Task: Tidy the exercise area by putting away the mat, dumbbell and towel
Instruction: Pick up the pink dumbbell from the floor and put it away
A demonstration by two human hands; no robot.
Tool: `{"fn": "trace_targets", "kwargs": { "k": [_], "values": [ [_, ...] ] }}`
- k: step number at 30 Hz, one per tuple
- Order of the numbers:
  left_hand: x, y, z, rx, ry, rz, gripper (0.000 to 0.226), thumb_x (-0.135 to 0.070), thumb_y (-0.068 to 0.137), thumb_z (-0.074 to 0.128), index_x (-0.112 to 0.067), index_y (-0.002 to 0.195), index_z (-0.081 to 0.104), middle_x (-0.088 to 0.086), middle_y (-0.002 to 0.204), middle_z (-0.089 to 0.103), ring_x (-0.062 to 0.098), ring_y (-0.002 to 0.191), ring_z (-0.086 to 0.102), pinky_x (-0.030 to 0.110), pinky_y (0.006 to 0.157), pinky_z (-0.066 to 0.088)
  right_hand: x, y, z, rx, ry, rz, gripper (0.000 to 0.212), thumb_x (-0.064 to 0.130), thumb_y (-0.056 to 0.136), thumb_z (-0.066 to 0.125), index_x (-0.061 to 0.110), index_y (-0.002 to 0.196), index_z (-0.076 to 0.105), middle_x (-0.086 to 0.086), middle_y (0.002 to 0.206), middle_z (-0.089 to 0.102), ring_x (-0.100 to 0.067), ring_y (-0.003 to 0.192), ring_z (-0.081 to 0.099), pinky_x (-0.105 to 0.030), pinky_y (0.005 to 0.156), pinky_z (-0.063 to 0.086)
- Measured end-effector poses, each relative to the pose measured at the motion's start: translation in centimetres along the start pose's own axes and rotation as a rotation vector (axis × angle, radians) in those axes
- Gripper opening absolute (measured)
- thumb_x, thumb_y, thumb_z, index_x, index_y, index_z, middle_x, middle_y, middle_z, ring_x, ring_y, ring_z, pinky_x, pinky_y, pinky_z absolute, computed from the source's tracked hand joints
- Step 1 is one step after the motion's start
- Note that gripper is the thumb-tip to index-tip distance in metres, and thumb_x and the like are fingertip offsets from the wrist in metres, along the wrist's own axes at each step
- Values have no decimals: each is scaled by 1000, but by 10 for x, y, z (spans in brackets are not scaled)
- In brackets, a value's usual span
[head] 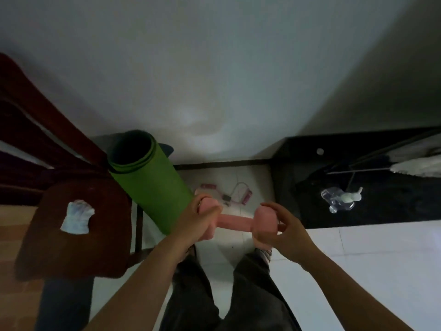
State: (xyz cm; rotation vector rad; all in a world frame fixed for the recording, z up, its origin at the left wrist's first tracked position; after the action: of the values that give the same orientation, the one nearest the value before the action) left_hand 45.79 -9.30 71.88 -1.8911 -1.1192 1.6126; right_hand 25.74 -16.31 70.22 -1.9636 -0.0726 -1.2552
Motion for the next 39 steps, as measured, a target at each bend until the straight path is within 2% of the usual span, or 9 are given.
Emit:
{"fn": "trace_targets", "kwargs": {
  "k": [4,11,19,24,29,31,34,37,39],
  "values": [
    [17,55,-9,86,41,-27,25,-35,87,60,-39,109,50,-16,94,49,10,81,52,26,61,49,-29,35,25,-77,88,75,68,13,65,83,35,119,48,20,114,49,-15,95,59,-26,69,57],
    [77,182,-11,47,74,-34,24,-32,86,61,-37,108,52,-9,96,56,7,79,54,20,51,41,-101,141,66,-60,115,104,66,11,67,81,38,116,46,22,115,48,-11,95,58,-16,62,52],
    [195,355,38,-117,5,-44,24,-27,84,63,-36,104,54,-10,86,55,9,76,56,24,57,45,-254,289,96,-68,84,135,62,12,65,83,42,106,47,8,121,53,-12,97,58,-19,66,54],
    [272,472,77,-193,-61,-45,17,-26,76,67,-39,84,60,-4,87,62,14,74,60,35,64,54,-363,377,113,-100,109,167,61,10,66,83,34,112,50,9,115,54,-7,88,58,-9,50,49],
    [318,581,122,-80,-8,27,38,-16,71,73,-25,107,63,1,102,66,11,81,61,9,47,44,-435,456,105,-128,88,159,63,18,63,84,29,116,54,7,113,52,-6,89,55,-12,51,47],
    [331,610,132,-78,-25,66,43,-8,71,72,-21,110,60,7,112,63,19,92,60,13,57,47,-450,483,102,-131,62,134,60,16,63,84,31,112,53,6,118,52,-10,96,55,-12,54,48],
    [349,637,137,-99,-86,101,53,-16,67,73,-28,116,55,6,118,59,22,104,57,26,83,49,-468,516,103,-125,2,118,61,16,62,85,33,110,52,8,116,52,-11,99,53,-11,59,44],
    [357,649,135,-146,57,149,48,-16,83,65,-26,127,50,-6,115,56,11,100,51,2,65,35,-480,539,108,-101,-60,112,61,14,62,85,36,107,50,8,117,52,-15,104,51,-21,72,49],
    [356,652,135,-178,136,195,51,-18,86,62,-26,133,44,-9,112,51,8,97,46,3,60,33,-487,547,109,-102,-87,115,64,13,62,85,37,109,49,7,120,52,-16,107,49,-31,85,50]
  ]
}}
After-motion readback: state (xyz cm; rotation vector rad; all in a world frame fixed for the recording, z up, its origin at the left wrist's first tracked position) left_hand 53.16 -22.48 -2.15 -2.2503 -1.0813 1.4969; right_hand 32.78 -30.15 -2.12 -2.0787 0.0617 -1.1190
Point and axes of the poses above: each hand's wrist, its own y-axis towards the middle knuckle, its own z-axis out of the palm, x = y × z, the point moved 10 cm from there along y, towards the middle knuckle
